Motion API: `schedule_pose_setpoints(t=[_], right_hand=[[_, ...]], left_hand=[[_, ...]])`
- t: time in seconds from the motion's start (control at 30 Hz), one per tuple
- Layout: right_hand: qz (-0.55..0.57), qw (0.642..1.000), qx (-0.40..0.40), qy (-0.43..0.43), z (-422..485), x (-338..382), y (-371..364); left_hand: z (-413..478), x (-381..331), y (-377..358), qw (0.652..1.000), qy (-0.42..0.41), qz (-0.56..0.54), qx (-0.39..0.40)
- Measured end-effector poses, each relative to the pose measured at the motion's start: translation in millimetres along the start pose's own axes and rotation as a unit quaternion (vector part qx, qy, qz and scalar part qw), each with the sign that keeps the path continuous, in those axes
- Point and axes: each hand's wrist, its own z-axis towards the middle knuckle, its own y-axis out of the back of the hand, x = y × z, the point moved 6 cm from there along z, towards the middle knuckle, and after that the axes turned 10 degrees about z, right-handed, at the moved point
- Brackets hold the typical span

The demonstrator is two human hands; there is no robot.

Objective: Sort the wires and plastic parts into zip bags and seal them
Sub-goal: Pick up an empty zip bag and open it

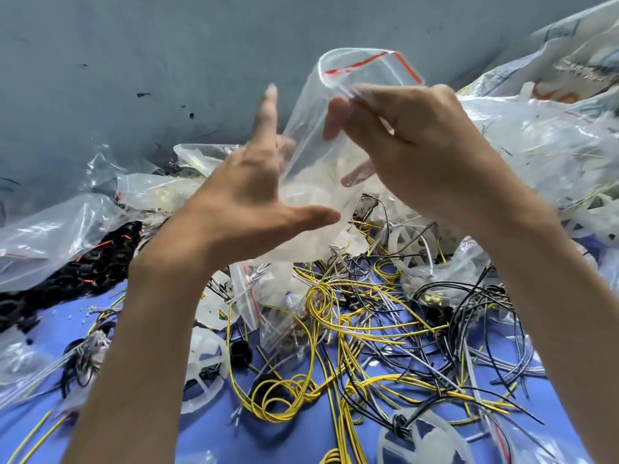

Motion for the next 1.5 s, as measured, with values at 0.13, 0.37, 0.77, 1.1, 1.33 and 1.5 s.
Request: schedule_pose_setpoints(t=[0.13, 0.37, 0.77, 1.1, 1.33, 1.5], right_hand=[[0.048, 0.999, -0.022, 0.004, -0.3, 3.2, 2.9], [0.0, 1.0, 0.017, 0.022, 1.7, 2.7, 0.8], [0.014, 0.978, 0.2, -0.061, -8.0, -16.5, -19.0], [0.021, 0.942, 0.332, -0.035, -21.9, -8.9, -53.9], [0.067, 0.948, 0.308, -0.043, -21.4, -10.0, -51.8], [0.033, 0.953, 0.3, -0.026, -17.7, -13.9, -46.4]], left_hand=[[-0.4, 4.5, -3.5, 0.999, -0.012, 0.038, 0.015], [0.7, 6.3, 10.3, 0.993, -0.015, 0.013, -0.115], [-18.2, 52.5, 4.4, 0.983, 0.096, -0.041, 0.153], [-16.7, 56.7, 3.2, 0.985, 0.075, 0.033, 0.154], [-13.0, -1.6, 15.7, 0.994, -0.092, 0.003, 0.056], [-14.2, 12.9, 13.8, 0.995, -0.062, 0.032, 0.076]])
